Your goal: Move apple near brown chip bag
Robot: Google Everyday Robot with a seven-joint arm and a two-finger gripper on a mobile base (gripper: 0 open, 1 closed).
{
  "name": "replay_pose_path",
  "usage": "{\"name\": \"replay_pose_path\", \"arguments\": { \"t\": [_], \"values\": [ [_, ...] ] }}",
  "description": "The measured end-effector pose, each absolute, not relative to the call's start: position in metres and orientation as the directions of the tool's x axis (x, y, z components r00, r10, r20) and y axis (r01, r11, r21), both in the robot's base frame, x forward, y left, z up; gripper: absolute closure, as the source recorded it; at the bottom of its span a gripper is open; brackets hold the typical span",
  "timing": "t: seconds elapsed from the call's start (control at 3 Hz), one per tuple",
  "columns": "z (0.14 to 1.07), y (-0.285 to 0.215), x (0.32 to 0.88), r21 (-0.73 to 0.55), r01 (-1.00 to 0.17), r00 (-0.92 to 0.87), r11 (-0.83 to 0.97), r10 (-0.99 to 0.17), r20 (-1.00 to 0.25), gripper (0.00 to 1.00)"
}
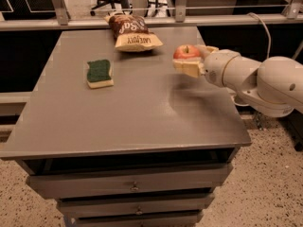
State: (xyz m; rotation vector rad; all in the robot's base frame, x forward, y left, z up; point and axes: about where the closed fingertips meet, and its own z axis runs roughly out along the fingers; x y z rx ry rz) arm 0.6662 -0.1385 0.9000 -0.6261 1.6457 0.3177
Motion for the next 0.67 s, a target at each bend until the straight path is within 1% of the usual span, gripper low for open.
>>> {"name": "replay_pose_path", "arguments": {
  "t": [0.67],
  "values": [
    [0.900,-0.142,0.721,-0.169,-0.581,-0.063,0.796,-0.251,-0.966,1.00]
  ]
}}
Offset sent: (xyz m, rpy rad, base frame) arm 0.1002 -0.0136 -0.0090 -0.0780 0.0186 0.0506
